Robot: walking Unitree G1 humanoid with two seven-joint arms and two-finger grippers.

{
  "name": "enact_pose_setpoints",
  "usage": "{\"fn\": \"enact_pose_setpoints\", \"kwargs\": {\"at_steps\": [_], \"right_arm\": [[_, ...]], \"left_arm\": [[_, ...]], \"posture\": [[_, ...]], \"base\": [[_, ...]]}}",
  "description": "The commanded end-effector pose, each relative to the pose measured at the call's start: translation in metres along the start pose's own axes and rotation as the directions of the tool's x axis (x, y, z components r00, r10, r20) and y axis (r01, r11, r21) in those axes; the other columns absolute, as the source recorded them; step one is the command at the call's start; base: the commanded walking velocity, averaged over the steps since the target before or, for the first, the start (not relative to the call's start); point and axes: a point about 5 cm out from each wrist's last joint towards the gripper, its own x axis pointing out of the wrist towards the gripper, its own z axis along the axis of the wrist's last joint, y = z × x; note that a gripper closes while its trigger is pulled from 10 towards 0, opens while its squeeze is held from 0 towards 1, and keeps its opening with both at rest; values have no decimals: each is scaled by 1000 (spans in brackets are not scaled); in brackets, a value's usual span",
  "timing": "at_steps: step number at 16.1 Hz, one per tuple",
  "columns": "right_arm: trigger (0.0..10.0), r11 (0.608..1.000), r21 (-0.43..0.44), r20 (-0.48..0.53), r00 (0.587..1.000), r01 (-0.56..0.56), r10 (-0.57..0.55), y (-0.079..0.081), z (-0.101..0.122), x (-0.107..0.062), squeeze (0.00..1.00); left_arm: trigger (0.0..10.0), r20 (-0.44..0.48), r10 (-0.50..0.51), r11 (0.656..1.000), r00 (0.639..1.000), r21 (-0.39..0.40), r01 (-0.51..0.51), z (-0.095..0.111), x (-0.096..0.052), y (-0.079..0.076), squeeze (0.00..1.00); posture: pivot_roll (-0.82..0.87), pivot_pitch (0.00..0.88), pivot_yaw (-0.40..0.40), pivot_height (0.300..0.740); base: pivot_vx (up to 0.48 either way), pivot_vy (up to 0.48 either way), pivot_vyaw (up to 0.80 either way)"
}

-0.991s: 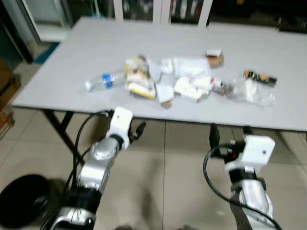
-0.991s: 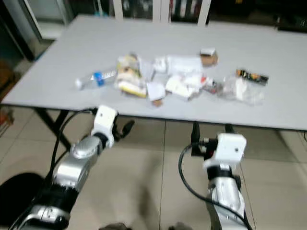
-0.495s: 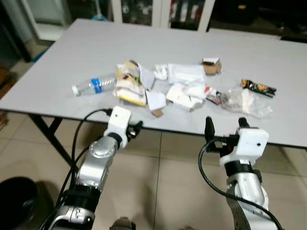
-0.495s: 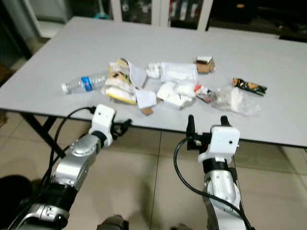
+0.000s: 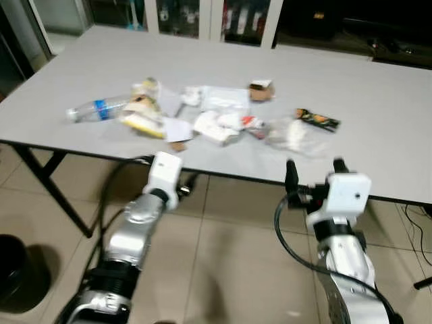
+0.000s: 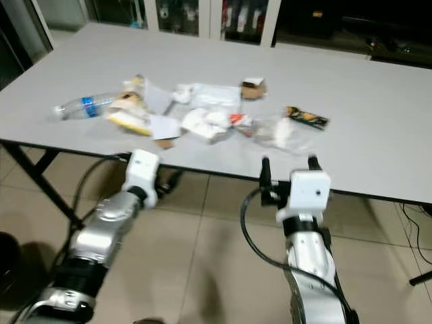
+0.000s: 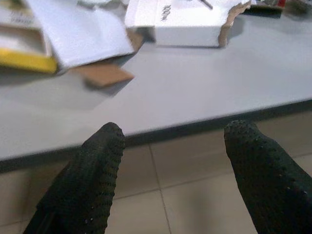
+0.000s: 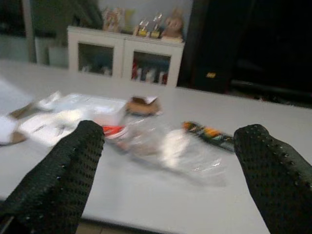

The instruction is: Picking trash to rubbish bin

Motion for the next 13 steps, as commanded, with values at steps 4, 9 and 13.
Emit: {"fn": "enact_pose_setpoints", "kwargs": {"at_steps": [4,9,13], "right_arm": [[10000,1000,-19,-38,999,16,-17,-5,-8,2,0],[10000,1000,-22,-31,1000,3,-4,-4,-8,5,0],[10000,1000,-28,-30,1000,1,-2,-5,-8,5,0]], "left_arm": [[10000,9,-23,999,1000,23,23,5,5,-10,0],[10000,12,-18,1000,1000,23,18,6,8,-11,0],[10000,11,-14,1000,1000,25,14,5,8,-11,0]], "posture": [[218,96,-30,740],[213,86,-32,740],[211,83,-32,740]], "base": [[401,-204,0],[352,-321,0],[282,-384,0]]}}
